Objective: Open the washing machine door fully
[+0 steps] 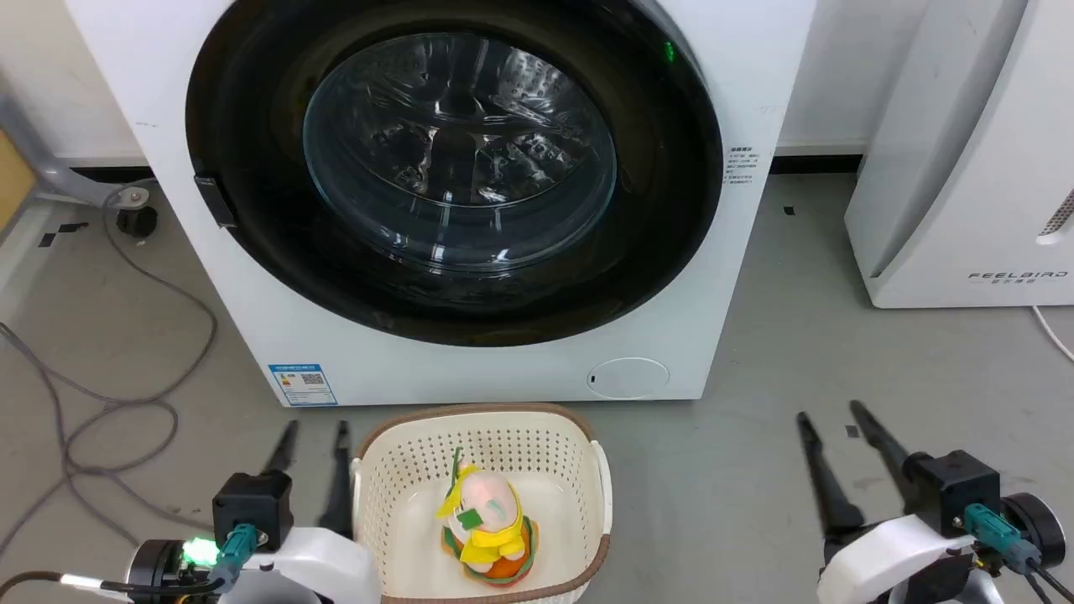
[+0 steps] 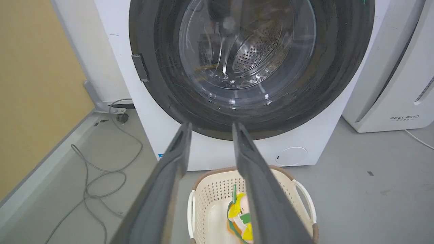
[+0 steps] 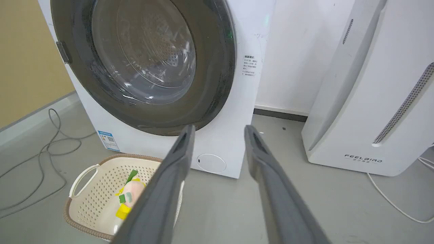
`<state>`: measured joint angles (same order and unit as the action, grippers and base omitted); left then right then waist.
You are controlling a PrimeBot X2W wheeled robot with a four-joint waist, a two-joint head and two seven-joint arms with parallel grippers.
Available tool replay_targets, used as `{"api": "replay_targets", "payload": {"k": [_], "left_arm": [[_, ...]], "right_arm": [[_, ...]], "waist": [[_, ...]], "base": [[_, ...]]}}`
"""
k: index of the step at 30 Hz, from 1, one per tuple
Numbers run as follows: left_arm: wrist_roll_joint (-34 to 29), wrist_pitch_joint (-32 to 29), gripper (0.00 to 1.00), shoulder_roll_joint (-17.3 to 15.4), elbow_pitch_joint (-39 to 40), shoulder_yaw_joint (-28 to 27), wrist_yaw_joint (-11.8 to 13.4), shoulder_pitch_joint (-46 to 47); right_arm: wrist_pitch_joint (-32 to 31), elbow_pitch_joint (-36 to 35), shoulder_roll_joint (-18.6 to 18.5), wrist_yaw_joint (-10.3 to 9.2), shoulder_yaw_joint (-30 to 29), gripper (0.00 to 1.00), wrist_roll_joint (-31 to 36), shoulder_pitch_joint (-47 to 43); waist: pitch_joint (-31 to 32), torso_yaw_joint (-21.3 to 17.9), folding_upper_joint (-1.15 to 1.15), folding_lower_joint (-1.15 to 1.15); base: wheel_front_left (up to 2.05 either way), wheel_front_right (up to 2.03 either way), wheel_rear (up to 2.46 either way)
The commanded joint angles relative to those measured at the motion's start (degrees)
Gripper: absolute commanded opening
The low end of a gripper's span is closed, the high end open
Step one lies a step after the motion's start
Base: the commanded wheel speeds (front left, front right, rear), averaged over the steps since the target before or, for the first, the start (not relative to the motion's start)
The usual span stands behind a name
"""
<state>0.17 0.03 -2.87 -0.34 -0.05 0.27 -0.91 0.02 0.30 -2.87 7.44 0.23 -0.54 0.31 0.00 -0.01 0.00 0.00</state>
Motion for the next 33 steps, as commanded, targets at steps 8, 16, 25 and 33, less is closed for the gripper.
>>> {"api": "replay_targets", "payload": {"k": [8,16,25,33], "left_arm": [[0.88,1.13,1.00,0.00,-1.17,0.69,-0.40,0.32],[1.60,2.10,1.00,0.00,-2.03,1.18,-0.72,0.69],[2.34,3.18,1.00,0.00,-2.62,1.72,-1.09,1.04],[2.95,4.13,1.00,0.00,-2.82,2.30,-1.34,1.40]], "right_arm": [[1.06,0.45,0.00,0.00,0.08,1.00,-1.30,-0.32],[1.94,1.24,0.00,0.01,0.11,0.00,-2.44,-0.50],[3.02,2.09,0.00,0.01,0.28,0.00,-4.81,-0.59],[4.10,2.78,0.00,0.01,0.76,0.00,-11.87,-0.47]], "waist": [[-0.01,-0.10,0.00,0.00],[-0.01,-0.14,0.00,0.00],[0.00,-0.15,0.00,0.00],[0.06,-0.12,0.00,0.00]], "base": [[0.00,0.00,0.00],[0.00,0.00,0.00],[0.00,0.00,0.00],[0.00,0.00,0.00]]}}
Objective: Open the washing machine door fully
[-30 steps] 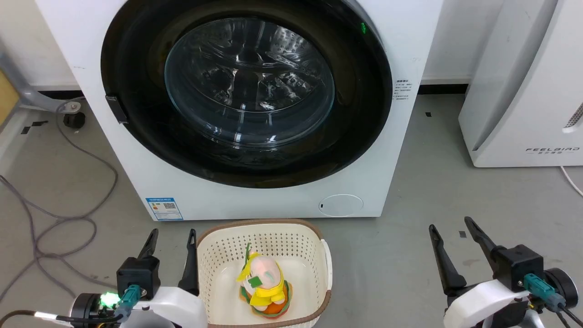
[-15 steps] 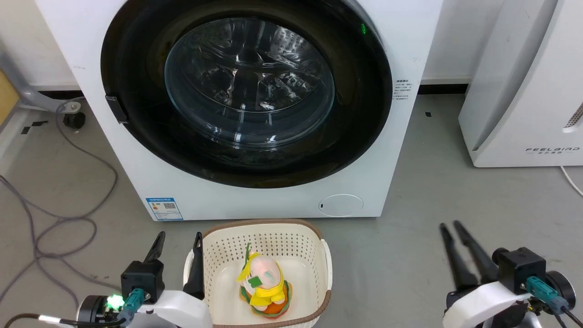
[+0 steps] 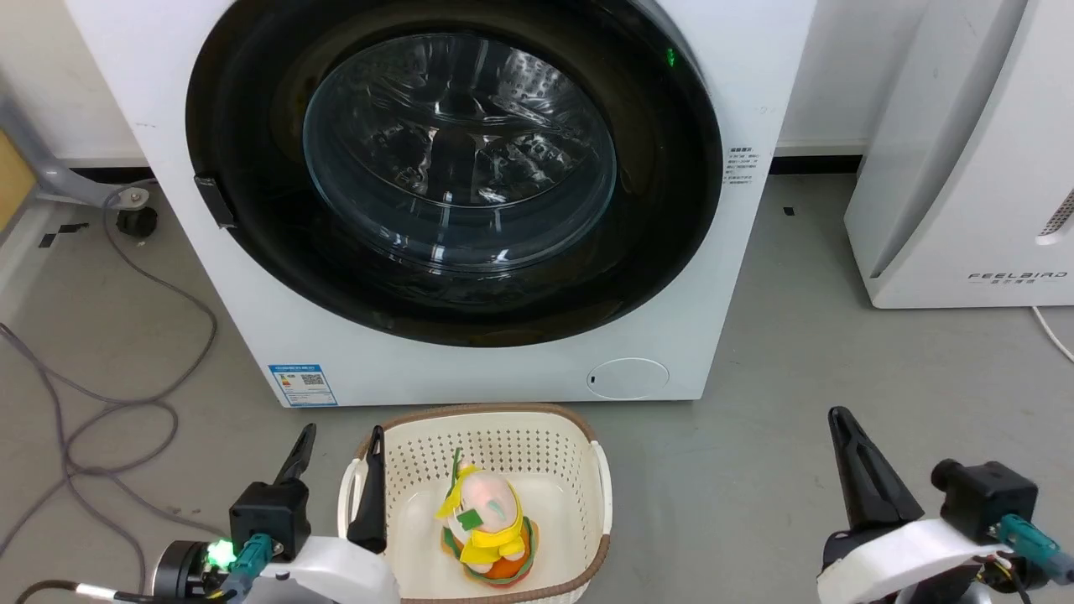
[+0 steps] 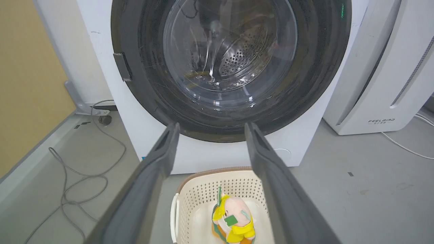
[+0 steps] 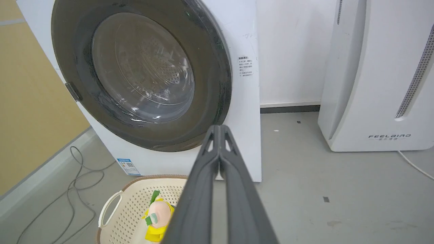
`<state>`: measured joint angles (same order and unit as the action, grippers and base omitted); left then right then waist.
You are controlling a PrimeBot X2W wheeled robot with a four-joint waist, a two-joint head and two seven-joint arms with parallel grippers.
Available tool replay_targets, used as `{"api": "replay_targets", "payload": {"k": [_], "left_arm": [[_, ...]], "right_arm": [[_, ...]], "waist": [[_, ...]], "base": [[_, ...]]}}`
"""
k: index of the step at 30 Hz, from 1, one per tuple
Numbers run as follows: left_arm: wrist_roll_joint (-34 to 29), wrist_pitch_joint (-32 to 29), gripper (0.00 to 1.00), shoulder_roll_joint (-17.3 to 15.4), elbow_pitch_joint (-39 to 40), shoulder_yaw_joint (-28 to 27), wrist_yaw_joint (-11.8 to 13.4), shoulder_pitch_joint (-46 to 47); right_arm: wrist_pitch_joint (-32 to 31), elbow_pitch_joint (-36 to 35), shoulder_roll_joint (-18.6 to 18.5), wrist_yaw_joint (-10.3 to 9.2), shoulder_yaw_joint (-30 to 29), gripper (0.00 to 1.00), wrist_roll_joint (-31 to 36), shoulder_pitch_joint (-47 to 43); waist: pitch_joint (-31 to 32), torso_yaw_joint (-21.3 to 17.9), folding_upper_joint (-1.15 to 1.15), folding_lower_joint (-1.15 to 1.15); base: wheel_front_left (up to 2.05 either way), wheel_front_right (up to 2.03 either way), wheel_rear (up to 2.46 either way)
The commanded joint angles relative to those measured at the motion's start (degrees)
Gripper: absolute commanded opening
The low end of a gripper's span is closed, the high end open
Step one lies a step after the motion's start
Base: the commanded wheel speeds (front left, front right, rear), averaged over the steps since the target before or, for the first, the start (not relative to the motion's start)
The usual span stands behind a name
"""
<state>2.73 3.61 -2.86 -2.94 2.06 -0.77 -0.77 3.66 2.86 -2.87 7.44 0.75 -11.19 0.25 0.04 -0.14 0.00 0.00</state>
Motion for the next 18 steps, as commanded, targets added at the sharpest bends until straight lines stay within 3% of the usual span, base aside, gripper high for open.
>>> {"api": "replay_targets", "payload": {"k": [1,18], "left_arm": [[0.47,0.67,1.00,-0.01,-0.22,0.26,-0.32,1.28],[1.87,2.71,1.00,-0.01,-0.98,1.52,-0.83,1.97]], "right_arm": [[0.58,0.25,0.00,0.01,0.36,0.00,-2.45,-0.37],[2.64,-0.76,0.00,0.02,-1.08,0.00,-31.47,2.44]], "waist": [[0.02,0.00,0.00,0.00],[-0.37,0.09,0.00,0.00]], "base": [[0.00,0.00,0.00],[0.00,0.00,0.00]]}}
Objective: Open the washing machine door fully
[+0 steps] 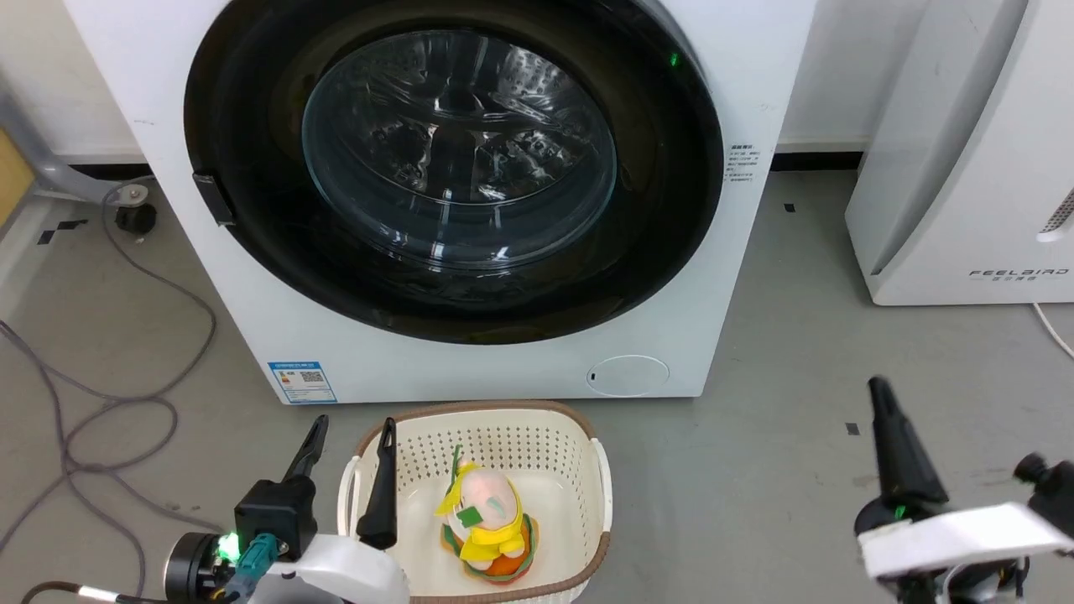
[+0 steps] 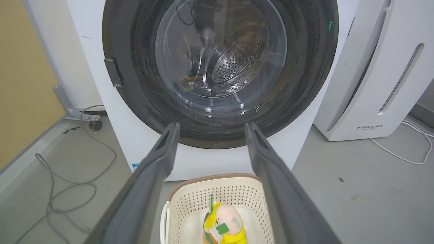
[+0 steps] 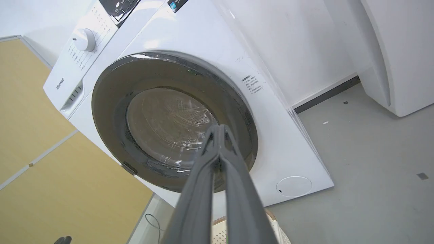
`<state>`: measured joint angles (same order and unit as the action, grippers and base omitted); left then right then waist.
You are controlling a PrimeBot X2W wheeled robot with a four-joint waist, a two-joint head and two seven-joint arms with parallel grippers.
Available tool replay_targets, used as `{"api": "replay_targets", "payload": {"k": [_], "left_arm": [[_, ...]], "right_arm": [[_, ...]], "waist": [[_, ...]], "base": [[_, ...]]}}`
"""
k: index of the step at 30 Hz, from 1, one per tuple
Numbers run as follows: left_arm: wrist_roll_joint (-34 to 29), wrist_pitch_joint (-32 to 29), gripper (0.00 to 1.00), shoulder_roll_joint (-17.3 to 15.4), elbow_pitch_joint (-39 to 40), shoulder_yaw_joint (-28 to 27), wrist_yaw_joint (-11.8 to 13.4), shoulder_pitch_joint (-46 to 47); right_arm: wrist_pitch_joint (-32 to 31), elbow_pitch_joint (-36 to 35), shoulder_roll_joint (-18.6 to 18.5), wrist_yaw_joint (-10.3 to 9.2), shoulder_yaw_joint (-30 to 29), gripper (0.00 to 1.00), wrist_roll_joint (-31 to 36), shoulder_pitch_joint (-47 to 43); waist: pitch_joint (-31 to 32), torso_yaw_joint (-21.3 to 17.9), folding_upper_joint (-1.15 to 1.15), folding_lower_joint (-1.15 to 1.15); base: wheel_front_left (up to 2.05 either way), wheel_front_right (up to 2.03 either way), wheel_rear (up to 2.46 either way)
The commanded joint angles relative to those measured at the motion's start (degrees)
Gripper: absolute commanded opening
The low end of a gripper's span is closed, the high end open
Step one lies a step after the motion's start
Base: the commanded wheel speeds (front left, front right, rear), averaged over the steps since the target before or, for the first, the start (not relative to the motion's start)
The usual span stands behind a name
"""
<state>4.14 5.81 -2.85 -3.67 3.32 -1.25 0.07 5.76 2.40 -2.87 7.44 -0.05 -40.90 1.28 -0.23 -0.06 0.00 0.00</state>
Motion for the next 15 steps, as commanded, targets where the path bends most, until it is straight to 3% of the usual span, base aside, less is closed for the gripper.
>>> {"api": "replay_targets", "payload": {"k": [1,15], "left_arm": [[0.54,0.63,1.00,-0.02,-0.26,0.28,-0.40,1.22],[1.13,2.30,1.00,-0.13,-0.22,0.25,-1.19,3.19]], "right_arm": [[0.66,-0.30,0.00,0.02,-0.60,0.00,-3.00,1.81],[0.93,6.19,-2.57,0.02,-4.07,0.00,-19.51,13.26]], "waist": [[-0.20,0.02,0.00,0.00],[-2.55,0.16,0.00,0.00]], "base": [[0.00,0.00,0.00],[0.00,0.00,0.00]]}}
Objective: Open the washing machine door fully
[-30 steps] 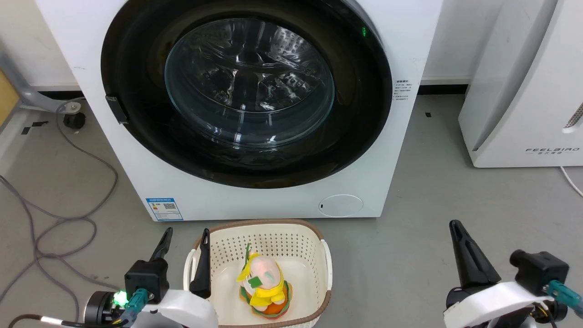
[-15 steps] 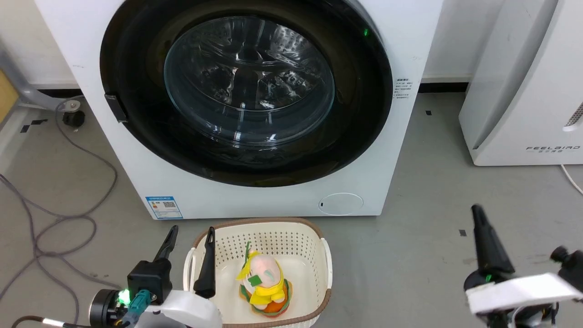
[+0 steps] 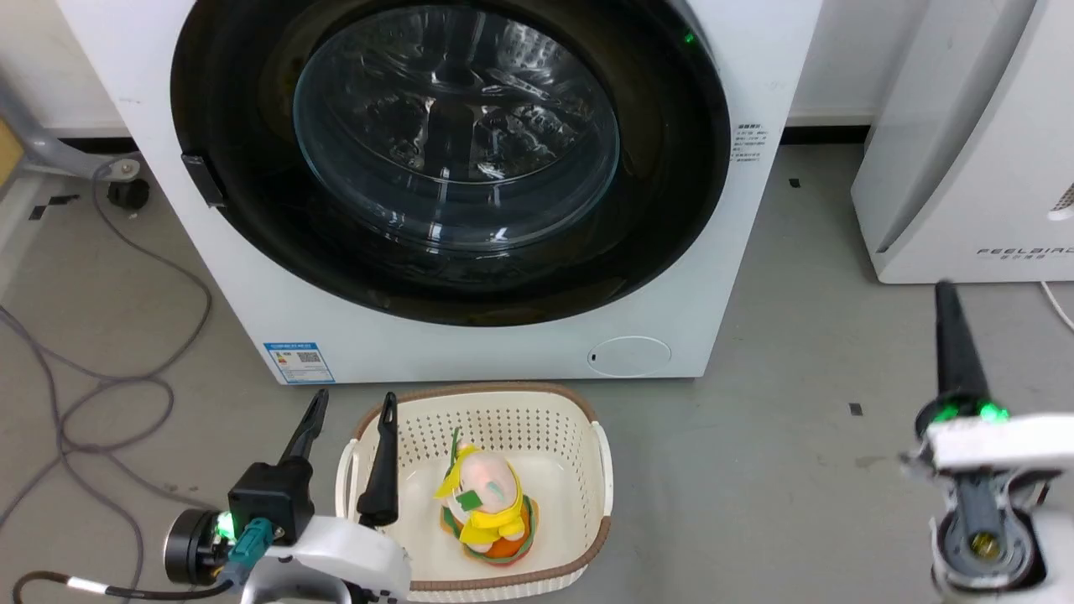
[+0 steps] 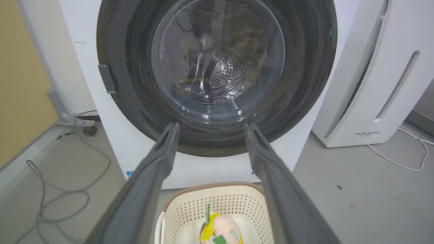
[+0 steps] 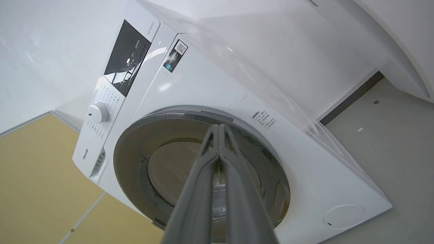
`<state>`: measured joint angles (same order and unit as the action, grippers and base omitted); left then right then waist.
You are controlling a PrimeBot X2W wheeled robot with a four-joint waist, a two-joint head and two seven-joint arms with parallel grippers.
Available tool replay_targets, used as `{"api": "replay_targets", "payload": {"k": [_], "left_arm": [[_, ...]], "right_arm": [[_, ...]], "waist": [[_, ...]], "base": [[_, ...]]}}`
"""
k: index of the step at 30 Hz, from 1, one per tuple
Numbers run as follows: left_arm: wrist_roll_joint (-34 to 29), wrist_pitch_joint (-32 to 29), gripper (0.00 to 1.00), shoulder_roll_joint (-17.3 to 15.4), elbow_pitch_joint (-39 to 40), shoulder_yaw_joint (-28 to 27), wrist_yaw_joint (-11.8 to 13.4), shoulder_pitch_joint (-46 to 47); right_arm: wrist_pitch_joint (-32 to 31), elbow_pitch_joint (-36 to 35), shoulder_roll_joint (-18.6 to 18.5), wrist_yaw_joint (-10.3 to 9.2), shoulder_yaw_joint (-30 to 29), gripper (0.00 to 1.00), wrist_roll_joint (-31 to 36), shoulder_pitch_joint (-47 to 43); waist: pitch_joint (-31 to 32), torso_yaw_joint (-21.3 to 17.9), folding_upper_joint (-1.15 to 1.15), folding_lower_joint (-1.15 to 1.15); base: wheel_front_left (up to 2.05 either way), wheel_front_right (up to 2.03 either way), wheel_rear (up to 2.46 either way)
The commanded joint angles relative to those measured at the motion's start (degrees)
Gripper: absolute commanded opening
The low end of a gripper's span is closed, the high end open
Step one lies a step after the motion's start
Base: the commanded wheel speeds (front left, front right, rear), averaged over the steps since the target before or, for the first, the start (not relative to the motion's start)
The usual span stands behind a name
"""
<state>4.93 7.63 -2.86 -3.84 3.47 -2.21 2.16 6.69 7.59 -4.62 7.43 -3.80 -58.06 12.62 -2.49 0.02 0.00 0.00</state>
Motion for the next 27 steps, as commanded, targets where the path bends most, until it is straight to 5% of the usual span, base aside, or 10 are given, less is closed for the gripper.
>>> {"api": "replay_targets", "payload": {"k": [1,15,27], "left_arm": [[0.37,0.60,1.00,-0.12,-0.02,0.10,-0.29,1.30],[0.85,2.15,1.00,-0.17,0.86,-0.16,-1.38,4.08],[1.72,3.59,1.00,-0.12,1.55,0.58,-2.44,7.76]], "right_arm": [[-0.08,2.06,-1.32,0.04,-0.33,0.00,-3.54,3.20],[-3.57,15.43,-8.75,0.04,4.06,0.00,-18.81,23.43],[-9.63,27.48,-15.87,0.04,15.69,0.00,-27.90,43.41]], "waist": [[-0.55,0.12,0.00,0.00],[-5.65,1.11,0.00,0.00],[-11.32,2.16,0.00,0.00]], "base": [[0.00,0.00,0.00],[0.00,0.00,0.00],[0.00,0.00,0.00]]}}
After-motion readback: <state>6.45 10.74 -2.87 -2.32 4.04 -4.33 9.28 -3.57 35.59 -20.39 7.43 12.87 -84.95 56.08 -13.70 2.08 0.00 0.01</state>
